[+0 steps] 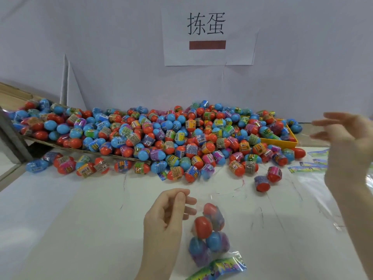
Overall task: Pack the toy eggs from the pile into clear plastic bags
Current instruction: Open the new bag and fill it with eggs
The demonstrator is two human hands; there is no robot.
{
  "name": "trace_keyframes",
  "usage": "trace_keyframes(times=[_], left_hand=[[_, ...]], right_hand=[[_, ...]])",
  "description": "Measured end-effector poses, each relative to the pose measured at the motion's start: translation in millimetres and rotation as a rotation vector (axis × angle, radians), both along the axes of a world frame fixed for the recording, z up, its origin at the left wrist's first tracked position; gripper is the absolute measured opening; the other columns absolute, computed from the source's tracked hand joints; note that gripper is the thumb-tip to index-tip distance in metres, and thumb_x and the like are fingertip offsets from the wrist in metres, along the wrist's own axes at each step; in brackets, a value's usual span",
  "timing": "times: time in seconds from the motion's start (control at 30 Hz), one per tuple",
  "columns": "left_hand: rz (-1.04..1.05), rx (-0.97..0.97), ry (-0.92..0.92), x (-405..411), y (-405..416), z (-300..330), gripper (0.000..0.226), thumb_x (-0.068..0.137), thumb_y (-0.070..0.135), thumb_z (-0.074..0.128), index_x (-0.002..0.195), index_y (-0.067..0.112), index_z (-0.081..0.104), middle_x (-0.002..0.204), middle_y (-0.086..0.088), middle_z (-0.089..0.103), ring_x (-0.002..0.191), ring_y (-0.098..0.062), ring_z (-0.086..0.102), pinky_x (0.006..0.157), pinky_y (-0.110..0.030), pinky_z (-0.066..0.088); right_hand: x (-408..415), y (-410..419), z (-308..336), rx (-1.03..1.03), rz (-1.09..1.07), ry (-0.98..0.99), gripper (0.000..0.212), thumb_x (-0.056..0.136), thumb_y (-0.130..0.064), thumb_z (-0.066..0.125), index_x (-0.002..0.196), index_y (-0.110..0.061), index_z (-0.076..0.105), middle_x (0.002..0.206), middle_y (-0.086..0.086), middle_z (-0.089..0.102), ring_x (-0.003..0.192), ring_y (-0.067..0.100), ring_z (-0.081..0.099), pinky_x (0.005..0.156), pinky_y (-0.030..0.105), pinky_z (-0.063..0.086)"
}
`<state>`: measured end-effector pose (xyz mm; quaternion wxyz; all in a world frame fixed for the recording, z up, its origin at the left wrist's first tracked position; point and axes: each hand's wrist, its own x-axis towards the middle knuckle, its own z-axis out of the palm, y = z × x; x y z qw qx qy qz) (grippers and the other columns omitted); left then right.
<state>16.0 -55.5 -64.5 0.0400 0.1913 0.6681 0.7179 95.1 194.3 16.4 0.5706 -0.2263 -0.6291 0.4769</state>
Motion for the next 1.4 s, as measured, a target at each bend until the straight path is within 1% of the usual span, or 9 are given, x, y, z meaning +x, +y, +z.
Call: trace_keyframes(times=[0.13, 0.27, 0.37, 0.43, 0.53, 0.8, 1.17, 1.3, 1.4], left_hand=[[-0.084, 0.081, -0.078, -5.2, 1.4, 4.5, 0.02, 0.09, 0.01, 0.046, 0.081, 0.016, 0.063, 0.069, 0.002, 0.07, 0.068, -0.008, 0.067, 0.06, -0.013, 0.05], [-0.186, 0.152, -0.265, -12.3, 3.5, 6.6, 0.022, 0.091, 0.012, 0.044, 0.081, 0.014, 0.064, 0.066, 0.001, 0.068, 0.068, -0.015, 0.069, 0.058, -0.017, 0.052], [-0.206, 0.167, -0.337, -19.1, 5.9, 7.4, 0.023, 0.091, 0.013, 0.045, 0.081, 0.014, 0.065, 0.067, 0.0, 0.068, 0.068, -0.017, 0.069, 0.056, -0.019, 0.052], [-0.189, 0.173, -0.361, -23.4, 7.0, 6.6, 0.021, 0.093, 0.013, 0.045, 0.084, 0.011, 0.064, 0.067, 0.001, 0.069, 0.068, -0.016, 0.07, 0.056, -0.019, 0.053], [-0.169, 0.19, -0.381, -26.5, 7.1, 4.7, 0.02, 0.093, 0.014, 0.045, 0.085, 0.008, 0.063, 0.069, 0.001, 0.07, 0.07, -0.017, 0.071, 0.055, -0.019, 0.053], [-0.236, 0.077, -0.376, -24.2, 2.0, -4.5, 0.039, 0.065, 0.031, 0.064, 0.099, 0.013, 0.066, 0.088, 0.004, 0.074, 0.083, -0.009, 0.07, 0.065, -0.014, 0.053], [-0.104, -0.016, -0.394, -24.5, -2.1, -9.7, 0.012, 0.084, 0.008, 0.062, 0.077, 0.013, 0.07, 0.069, 0.0, 0.073, 0.06, -0.006, 0.068, 0.051, -0.015, 0.051], [-0.104, -0.03, -0.369, -19.0, -0.5, -12.0, 0.016, 0.085, 0.009, 0.06, 0.073, 0.014, 0.07, 0.065, 0.003, 0.072, 0.058, -0.004, 0.066, 0.051, -0.014, 0.05], [-0.148, -0.057, -0.345, -17.2, -0.3, -12.7, 0.016, 0.088, 0.011, 0.056, 0.078, 0.012, 0.068, 0.068, 0.003, 0.072, 0.06, -0.004, 0.066, 0.052, -0.013, 0.049]], right_hand=[[-19.2, -51.0, -33.1, 0.068, 0.471, -0.296, 0.019, 0.082, -0.021, 0.064, 0.096, -0.031, 0.055, 0.089, -0.012, 0.068, 0.078, 0.003, 0.064, 0.065, 0.013, 0.049], [-33.0, -65.3, -66.8, -0.187, 0.939, -0.675, 0.076, 0.052, -0.071, 0.068, 0.116, -0.036, 0.049, 0.119, -0.014, 0.061, 0.103, 0.0, 0.06, 0.085, 0.02, 0.051], [-31.1, -68.8, -81.3, -0.289, 1.096, -0.615, 0.044, 0.068, -0.037, 0.076, 0.108, -0.024, 0.064, 0.108, -0.002, 0.069, 0.1, 0.013, 0.065, 0.078, 0.021, 0.052], [-30.1, -69.5, -83.1, -0.31, 1.077, -0.558, 0.026, 0.069, -0.014, 0.078, 0.093, -0.021, 0.071, 0.098, 0.005, 0.072, 0.091, 0.017, 0.068, 0.072, 0.019, 0.052], [-28.6, -69.3, -83.0, -0.316, 0.987, -0.513, 0.021, 0.063, -0.019, 0.072, 0.084, -0.018, 0.074, 0.09, 0.007, 0.073, 0.082, 0.016, 0.069, 0.066, 0.02, 0.054], [-25.0, -80.0, -81.5, -0.278, 0.869, -0.442, 0.033, 0.082, -0.011, 0.06, 0.112, -0.023, 0.058, 0.088, 0.004, 0.074, 0.078, 0.015, 0.069, 0.068, 0.02, 0.054], [-18.4, -96.2, -81.4, -0.187, 0.755, -0.435, 0.038, 0.09, -0.002, 0.05, 0.117, -0.028, 0.047, 0.078, -0.007, 0.074, 0.073, 0.001, 0.067, 0.065, 0.011, 0.048], [-18.1, -97.8, -85.2, -0.267, 0.733, -0.39, 0.036, 0.089, -0.003, 0.051, 0.118, -0.026, 0.05, 0.078, -0.003, 0.074, 0.078, 0.008, 0.069, 0.063, 0.014, 0.051], [-17.2, -98.8, -85.1, -0.415, 0.821, -0.446, 0.048, 0.075, -0.027, 0.064, 0.121, -0.025, 0.049, 0.09, -0.001, 0.074, 0.08, 0.014, 0.07, 0.062, 0.019, 0.053]])
